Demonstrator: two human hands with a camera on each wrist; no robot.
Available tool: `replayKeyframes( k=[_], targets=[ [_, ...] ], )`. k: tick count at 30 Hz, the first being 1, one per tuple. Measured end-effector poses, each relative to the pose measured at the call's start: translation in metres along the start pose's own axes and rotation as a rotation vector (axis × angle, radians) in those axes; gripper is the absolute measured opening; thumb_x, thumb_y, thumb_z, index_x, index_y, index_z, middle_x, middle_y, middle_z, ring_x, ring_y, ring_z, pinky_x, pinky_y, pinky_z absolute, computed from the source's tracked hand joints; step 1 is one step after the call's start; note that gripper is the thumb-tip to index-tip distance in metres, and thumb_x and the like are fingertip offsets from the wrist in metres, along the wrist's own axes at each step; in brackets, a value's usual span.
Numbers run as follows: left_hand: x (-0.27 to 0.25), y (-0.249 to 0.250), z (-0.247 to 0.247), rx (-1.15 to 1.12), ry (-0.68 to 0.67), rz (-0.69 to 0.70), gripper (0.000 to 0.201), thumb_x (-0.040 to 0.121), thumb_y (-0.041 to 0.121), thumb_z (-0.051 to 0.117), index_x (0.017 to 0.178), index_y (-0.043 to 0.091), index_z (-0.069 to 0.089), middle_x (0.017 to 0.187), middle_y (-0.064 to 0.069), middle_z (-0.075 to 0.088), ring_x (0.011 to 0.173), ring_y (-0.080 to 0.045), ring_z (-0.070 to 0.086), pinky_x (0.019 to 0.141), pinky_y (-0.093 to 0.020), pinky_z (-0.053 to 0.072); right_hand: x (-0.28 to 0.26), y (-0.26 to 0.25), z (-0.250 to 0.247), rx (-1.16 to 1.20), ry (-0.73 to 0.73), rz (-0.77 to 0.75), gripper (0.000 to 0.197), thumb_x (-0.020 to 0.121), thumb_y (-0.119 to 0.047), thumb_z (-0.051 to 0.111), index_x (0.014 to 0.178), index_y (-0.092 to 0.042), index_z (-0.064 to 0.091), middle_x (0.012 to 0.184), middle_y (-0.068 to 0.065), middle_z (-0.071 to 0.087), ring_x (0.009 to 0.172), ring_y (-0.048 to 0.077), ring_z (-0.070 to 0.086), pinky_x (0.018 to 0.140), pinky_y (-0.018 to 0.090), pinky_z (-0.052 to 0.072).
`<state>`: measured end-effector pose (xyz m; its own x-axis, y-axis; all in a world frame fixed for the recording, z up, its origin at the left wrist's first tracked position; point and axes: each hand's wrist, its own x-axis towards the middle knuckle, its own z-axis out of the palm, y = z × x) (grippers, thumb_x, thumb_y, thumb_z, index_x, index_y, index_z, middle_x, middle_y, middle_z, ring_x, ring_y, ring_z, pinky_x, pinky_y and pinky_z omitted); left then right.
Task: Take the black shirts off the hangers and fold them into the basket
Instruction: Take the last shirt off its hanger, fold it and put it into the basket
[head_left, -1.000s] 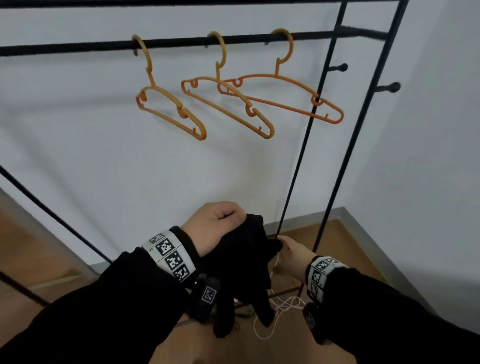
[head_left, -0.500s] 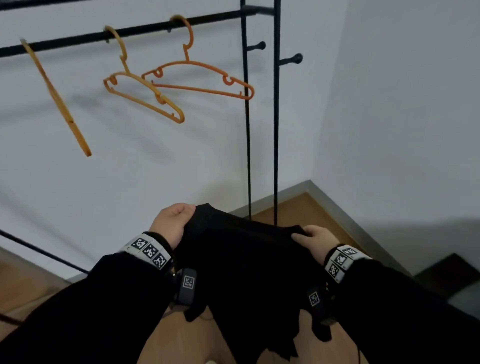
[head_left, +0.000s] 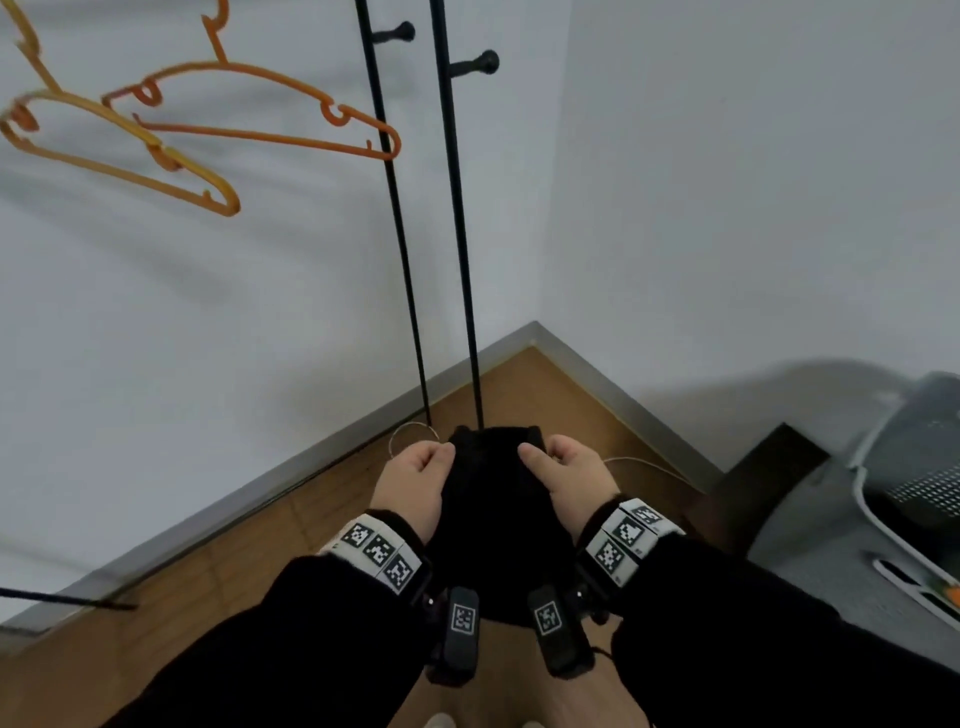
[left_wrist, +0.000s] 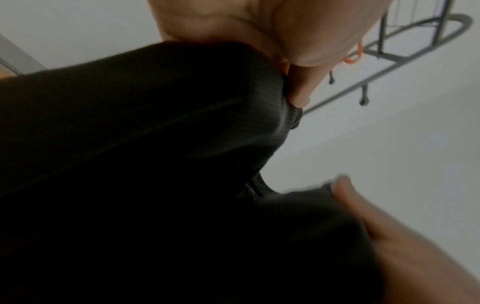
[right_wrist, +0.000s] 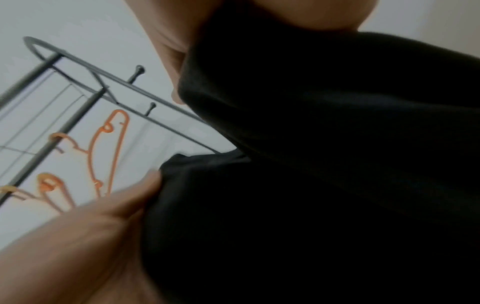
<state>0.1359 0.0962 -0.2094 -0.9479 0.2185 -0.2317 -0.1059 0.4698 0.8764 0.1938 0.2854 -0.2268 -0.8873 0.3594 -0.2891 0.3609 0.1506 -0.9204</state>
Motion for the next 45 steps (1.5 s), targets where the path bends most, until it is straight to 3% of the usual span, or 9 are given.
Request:
replayKeyframes(
  k=[4,8,15,20,26,31,34,37,45],
  targets=[
    [-0.006,0.008,0.017,-0.103,-0.125,0.058,0.020,0.095,0.032,0.058,0.082,0.024,0.070,0.075,0.003,0.071,0.074,-0.016,0.068,0.067,-0.034,0.054,-0.018,-0.013,0.023,0.106,-0.008,-0.002,0.012,0.090,-0.021,0.069,0.080,-0.016,0.064,0.069,0.003,0.070,0.063,0.019,0.066,0.059,0.033,0.055],
    [-0.010,0.016,0.016,-0.238,-0.278,0.022,0.020,0.096,0.023,0.059,0.080,0.021,0.071,0.063,0.005,0.069,0.060,-0.015,0.065,0.053,-0.025,0.048,-0.023,-0.015,0.031,0.082,0.052,-0.017,0.027,0.082,-0.048,0.065,0.095,-0.025,0.064,0.088,0.005,0.074,0.082,0.025,0.073,0.072,0.043,0.060],
    [-0.007,0.014,0.000,-0.369,-0.680,0.006,0.062,0.083,-0.011,0.039,0.108,0.033,0.075,0.106,-0.026,0.068,0.081,-0.025,0.065,0.070,-0.034,0.051,-0.032,-0.024,0.034,-0.020,0.171,-0.004,0.021,0.082,-0.042,0.067,0.091,-0.026,0.059,0.080,-0.003,0.069,0.072,0.013,0.066,0.072,0.037,0.056],
    [-0.007,0.006,-0.006,-0.254,-0.798,0.110,0.075,0.076,-0.016,0.038,0.122,0.037,0.065,0.116,0.019,0.067,0.103,-0.007,0.068,0.091,-0.030,0.056,-0.044,-0.034,0.040,-0.088,0.295,0.018,0.006,0.090,-0.022,0.057,0.086,-0.023,0.060,0.075,-0.002,0.065,0.066,0.011,0.060,0.063,0.028,0.049],
    [0.011,0.008,-0.023,0.147,-0.504,0.507,0.042,0.076,0.010,0.059,0.111,0.033,0.064,0.119,0.009,0.049,0.108,-0.006,0.054,0.099,-0.036,0.048,-0.057,-0.040,0.039,-0.191,0.305,-0.029,0.008,0.092,-0.016,0.056,0.087,-0.016,0.062,0.076,0.001,0.064,0.068,0.012,0.056,0.063,0.028,0.046],
    [0.031,0.041,-0.036,0.714,-0.586,0.776,0.087,0.066,0.050,0.066,0.143,0.050,0.025,0.158,0.016,0.016,0.147,-0.010,0.008,0.114,-0.048,0.017,-0.071,-0.047,0.032,-0.558,0.126,-0.203,0.017,0.089,-0.027,0.054,0.092,-0.010,0.057,0.087,0.010,0.063,0.080,0.024,0.059,0.076,0.046,0.049],
    [0.042,0.067,-0.028,0.876,-0.694,0.866,0.052,0.075,0.060,0.061,0.123,0.042,0.054,0.123,0.017,0.060,0.124,-0.009,0.050,0.108,-0.042,0.027,-0.077,-0.054,0.025,-0.603,0.138,-0.296,0.007,0.092,-0.021,0.057,0.091,-0.014,0.057,0.083,-0.002,0.060,0.078,0.017,0.056,0.076,0.042,0.046],
    [0.045,0.084,-0.025,0.750,-0.776,0.835,0.042,0.076,0.063,0.055,0.092,0.026,0.065,0.086,0.006,0.066,0.085,-0.013,0.063,0.084,-0.039,0.050,-0.084,-0.052,0.018,-0.366,0.281,-0.273,0.013,0.088,-0.036,0.056,0.084,-0.025,0.051,0.070,-0.009,0.054,0.068,0.010,0.052,0.071,0.045,0.046],
    [0.031,0.120,-0.023,0.373,-0.717,0.876,0.015,0.092,0.038,0.059,0.100,0.026,0.065,0.087,0.007,0.071,0.083,-0.009,0.066,0.082,-0.039,0.052,-0.096,-0.024,-0.005,-0.333,0.192,-0.041,0.045,0.068,-0.051,0.078,0.110,-0.051,0.061,0.107,-0.013,0.073,0.101,0.004,0.068,0.094,0.038,0.055]
  ],
)
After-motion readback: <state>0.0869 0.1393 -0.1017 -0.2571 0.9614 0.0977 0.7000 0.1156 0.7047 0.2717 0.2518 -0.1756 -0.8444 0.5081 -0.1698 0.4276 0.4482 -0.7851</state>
